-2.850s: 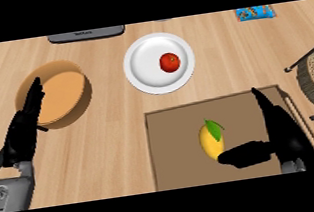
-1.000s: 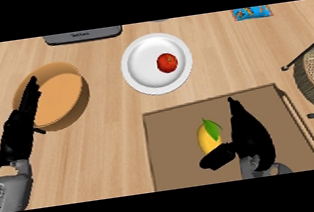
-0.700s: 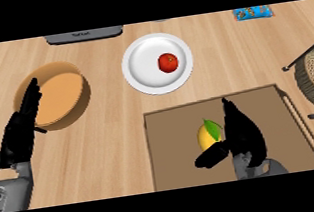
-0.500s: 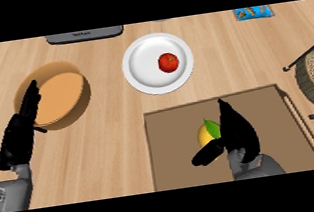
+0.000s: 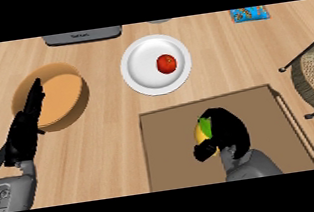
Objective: Pick the lemon from the tray and place it in the tiered basket
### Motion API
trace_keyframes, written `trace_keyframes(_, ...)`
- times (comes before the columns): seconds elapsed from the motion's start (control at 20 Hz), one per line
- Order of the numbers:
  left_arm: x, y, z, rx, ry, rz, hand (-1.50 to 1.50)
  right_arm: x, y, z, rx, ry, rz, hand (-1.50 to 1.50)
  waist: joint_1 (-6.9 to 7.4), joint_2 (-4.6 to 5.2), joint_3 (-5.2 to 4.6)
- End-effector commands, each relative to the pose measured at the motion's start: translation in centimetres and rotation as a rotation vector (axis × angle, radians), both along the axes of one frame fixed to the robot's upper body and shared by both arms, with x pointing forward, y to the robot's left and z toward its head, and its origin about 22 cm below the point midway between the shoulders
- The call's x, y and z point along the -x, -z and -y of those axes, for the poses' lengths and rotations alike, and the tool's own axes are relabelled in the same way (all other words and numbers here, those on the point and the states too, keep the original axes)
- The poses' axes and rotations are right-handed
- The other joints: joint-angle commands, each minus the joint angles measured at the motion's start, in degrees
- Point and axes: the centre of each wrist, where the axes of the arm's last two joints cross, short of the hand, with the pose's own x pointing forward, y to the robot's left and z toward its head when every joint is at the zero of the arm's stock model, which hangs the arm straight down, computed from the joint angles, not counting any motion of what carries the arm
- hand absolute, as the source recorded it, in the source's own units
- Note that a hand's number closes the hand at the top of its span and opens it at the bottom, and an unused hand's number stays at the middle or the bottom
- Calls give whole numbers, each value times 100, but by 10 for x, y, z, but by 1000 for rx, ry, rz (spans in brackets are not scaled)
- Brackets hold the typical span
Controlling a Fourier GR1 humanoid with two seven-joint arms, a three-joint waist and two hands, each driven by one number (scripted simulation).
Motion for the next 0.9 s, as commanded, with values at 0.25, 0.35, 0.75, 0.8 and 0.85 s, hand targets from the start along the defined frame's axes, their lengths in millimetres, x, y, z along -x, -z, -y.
trace_keyframes(0.25,1,-17,-14,-18,-2,22,0,6,-18,-17,-119,164,-21,150,26,51,72)
trace_keyframes(0.35,5,-24,-10,2,-22,5,0,31,-2,-17,-55,-43,68,150,8,53,74)
trace_keyframes(0.75,9,-4,-11,6,-13,-3,0,85,-38,19,-34,-456,380,150,-66,33,72)
trace_keyframes(0.8,0,-6,-18,12,-26,-19,0,87,-55,19,-54,-421,453,150,-118,35,69)
trace_keyframes(0.85,12,-8,-21,8,-29,-20,0,88,-57,10,-124,-342,528,150,-65,17,74)
